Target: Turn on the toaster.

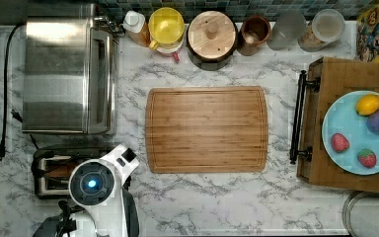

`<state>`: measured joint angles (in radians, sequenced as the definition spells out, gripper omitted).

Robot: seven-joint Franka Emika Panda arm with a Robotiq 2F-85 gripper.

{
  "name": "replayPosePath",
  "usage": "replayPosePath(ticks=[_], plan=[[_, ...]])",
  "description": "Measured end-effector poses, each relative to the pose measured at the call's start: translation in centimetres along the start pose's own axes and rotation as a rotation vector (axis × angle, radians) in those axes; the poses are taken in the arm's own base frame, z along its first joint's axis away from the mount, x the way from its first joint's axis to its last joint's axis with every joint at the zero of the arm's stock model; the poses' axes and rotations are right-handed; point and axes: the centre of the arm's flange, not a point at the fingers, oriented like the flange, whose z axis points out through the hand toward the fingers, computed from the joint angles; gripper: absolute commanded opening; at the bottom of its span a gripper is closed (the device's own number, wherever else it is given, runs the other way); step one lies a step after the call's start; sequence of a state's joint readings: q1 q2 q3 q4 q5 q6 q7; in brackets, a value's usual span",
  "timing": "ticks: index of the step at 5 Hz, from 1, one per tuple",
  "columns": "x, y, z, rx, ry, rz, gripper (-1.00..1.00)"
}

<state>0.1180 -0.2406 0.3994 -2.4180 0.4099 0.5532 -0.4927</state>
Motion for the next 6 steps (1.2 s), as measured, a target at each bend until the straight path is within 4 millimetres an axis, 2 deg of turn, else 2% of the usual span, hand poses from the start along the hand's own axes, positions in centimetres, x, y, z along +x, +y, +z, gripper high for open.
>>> replayPosePath(ticks=[1, 2, 3, 4, 5, 6], plan=[[0.2, 0.8, -0.8, 0.002, 0.025, 0.017, -1.0], [0.9, 2.8, -2.2, 0.02, 0.042, 0.065, -1.0], [2.4, 5.1, -2.5, 0.037, 0.038, 0.124, -1.0], [3.6, 6.8, -0.6, 0.03, -0.056, 0.168, -1.0], [4.3, 7.2, 3.2, 0.002, -0.146, 0.145, -1.0], [4.2, 6.9, 6.7, -0.008, -0.225, 0.118, -1.0]])
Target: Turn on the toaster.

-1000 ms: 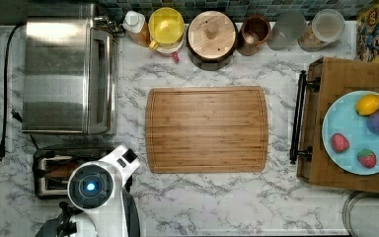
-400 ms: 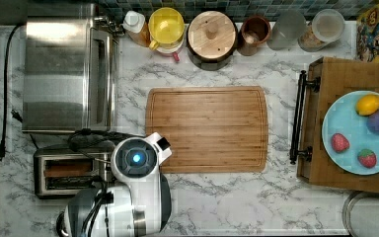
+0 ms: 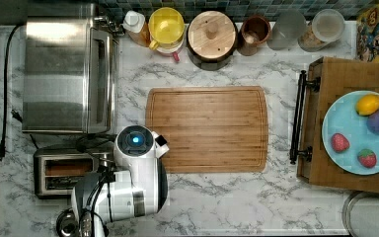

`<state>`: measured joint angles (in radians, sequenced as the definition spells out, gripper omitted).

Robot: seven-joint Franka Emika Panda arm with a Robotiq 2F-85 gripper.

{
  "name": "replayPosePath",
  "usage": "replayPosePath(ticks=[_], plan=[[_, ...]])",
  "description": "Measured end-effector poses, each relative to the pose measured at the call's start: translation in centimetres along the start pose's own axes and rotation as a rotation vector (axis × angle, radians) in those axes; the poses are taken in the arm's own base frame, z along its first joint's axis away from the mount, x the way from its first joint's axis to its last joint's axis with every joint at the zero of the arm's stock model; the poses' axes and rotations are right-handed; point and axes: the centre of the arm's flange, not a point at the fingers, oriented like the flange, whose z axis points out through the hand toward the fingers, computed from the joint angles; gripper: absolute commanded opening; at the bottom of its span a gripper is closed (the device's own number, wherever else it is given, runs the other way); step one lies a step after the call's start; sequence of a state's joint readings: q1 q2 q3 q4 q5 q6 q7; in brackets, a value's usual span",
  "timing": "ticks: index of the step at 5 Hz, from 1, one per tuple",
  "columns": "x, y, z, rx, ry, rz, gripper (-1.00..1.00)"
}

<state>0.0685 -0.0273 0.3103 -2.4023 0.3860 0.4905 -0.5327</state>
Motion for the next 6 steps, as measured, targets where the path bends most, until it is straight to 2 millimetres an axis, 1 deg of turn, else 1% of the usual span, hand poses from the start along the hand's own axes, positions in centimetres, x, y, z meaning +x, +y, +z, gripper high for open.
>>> replayPosePath(ticks=[1, 2, 3, 4, 5, 6], plan=[[-0.2, -0.7, 1.3, -0.014, -0.021, -0.02, -1.0], [-0.2, -1.1, 1.2, -0.057, 0.018, -0.057, -1.0], [-0.1, -0.9, 1.1, -0.091, 0.036, -0.067, -1.0], [0.0, 0.0, 1.5, -0.122, 0.036, -0.058, -1.0], [0.5, 1.9, 1.8, -0.119, 0.023, -0.019, -1.0], [1.0, 4.4, 2.2, -0.109, 0.009, 0.035, -1.0]])
